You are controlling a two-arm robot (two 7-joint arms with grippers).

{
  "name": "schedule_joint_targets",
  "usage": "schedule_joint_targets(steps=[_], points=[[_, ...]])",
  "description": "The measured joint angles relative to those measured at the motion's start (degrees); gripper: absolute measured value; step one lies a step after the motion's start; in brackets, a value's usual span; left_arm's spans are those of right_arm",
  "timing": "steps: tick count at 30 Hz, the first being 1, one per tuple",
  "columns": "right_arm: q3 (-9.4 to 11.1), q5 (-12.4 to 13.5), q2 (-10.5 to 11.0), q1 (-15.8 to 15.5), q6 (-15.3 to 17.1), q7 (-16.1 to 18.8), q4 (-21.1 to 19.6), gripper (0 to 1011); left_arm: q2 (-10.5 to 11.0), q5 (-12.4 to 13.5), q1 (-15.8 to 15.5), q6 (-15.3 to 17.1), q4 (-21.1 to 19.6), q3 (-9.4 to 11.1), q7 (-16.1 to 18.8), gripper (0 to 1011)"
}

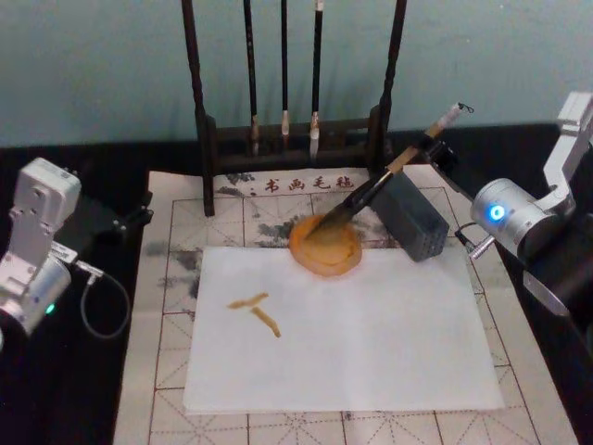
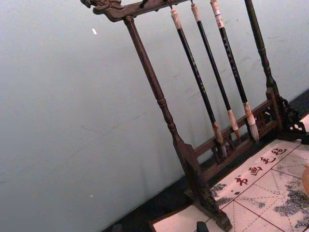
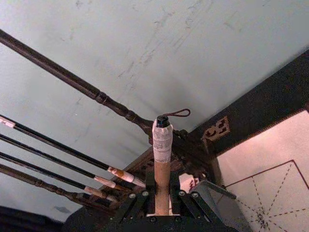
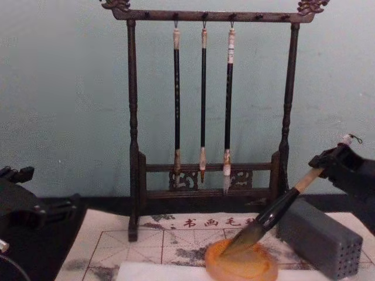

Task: Pick up the brush from the inkstone, write on the paper, then place the brush back to its original position.

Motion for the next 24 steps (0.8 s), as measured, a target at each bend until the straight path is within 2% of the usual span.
schedule_joint_targets(steps=[24], points=[[-2.62,2.76,0.86,0.78,-2.55,-2.23,1.09,198,0.00,0.00,0.00,0.00,0.00,0.00,0.00,1001]])
